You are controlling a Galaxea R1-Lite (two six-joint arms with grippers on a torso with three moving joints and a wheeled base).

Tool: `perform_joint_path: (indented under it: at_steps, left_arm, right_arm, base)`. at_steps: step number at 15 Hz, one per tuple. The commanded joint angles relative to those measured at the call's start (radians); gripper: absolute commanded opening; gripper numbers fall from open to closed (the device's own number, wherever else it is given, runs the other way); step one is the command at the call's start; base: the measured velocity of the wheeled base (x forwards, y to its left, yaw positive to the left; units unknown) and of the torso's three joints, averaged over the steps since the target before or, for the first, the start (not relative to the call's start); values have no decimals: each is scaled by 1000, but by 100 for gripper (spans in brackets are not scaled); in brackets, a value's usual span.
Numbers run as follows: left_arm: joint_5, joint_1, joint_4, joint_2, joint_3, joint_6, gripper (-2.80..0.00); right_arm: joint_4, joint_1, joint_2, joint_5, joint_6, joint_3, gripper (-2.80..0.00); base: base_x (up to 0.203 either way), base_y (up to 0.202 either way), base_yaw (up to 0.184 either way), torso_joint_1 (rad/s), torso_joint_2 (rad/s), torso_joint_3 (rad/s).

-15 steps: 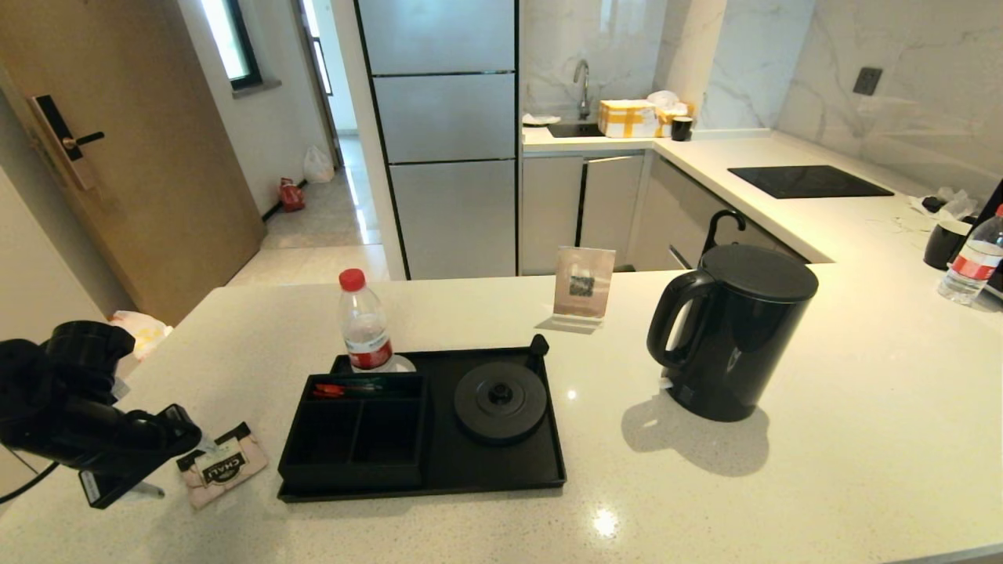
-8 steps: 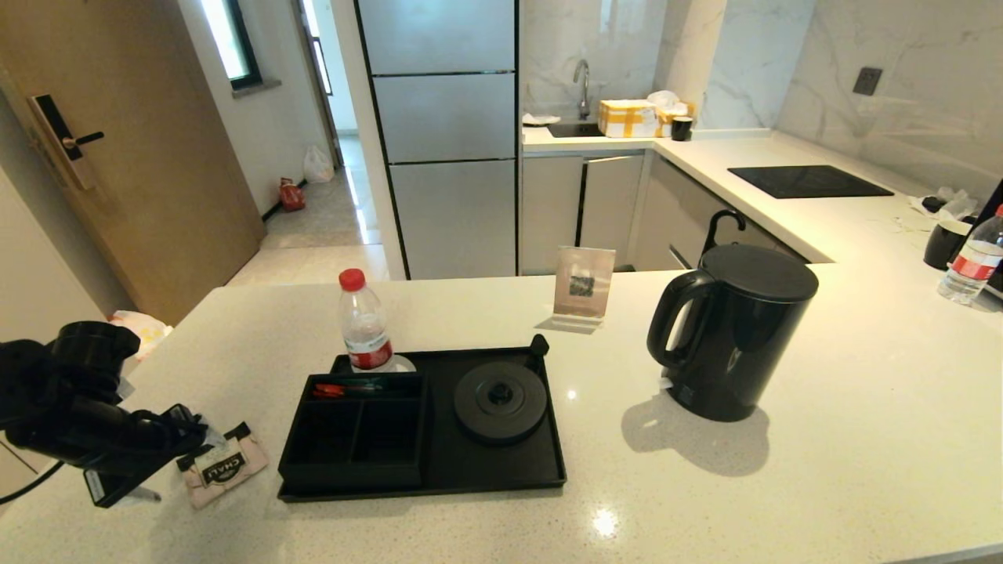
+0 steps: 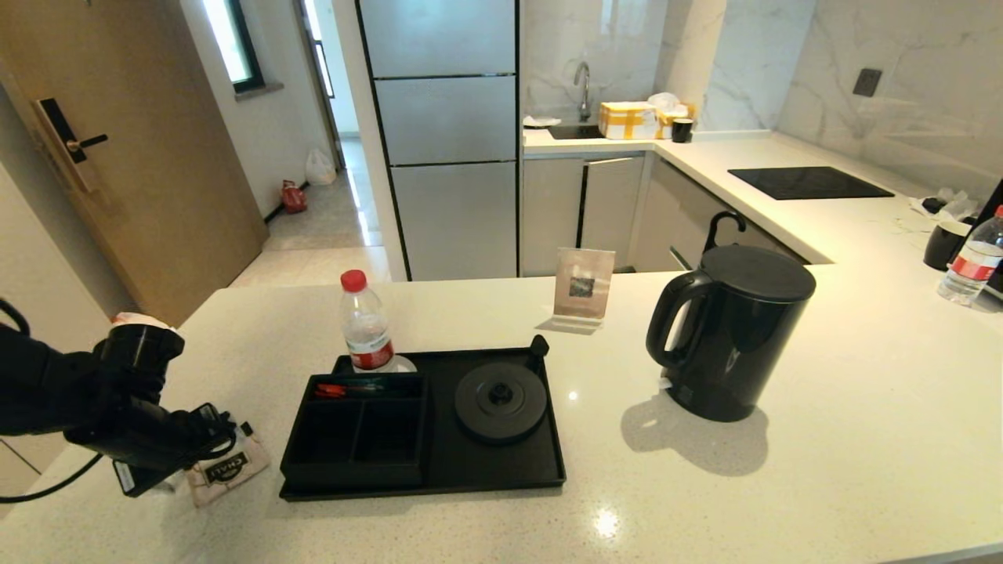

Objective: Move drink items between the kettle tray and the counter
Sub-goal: Return the tea bag to its original position

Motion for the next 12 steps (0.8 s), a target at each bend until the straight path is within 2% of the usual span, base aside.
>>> perform_joint_path:
  at_steps: [1,6,8,12]
  left_arm:
    - [10,-37,-44,38,28,-14,0]
    - [-10,-50,-48,23,35,-16,0]
    - [-36,-71,-42,0,46,-17,0]
    - [-39,-101,-43,-22,63,-28,0]
  right_arm:
    - [0,0,1,0,0,2,-280]
    - [0,0,1,0,0,0,-280]
    - [0,0,1,0,0,0,-280]
    - [0,0,1,0,0,0,-280]
  base:
    - [0,0,0,0,0,0]
    - [0,0,0,0,0,0]
    - [0,0,0,0,0,0]
    - [0,0,0,0,0,0]
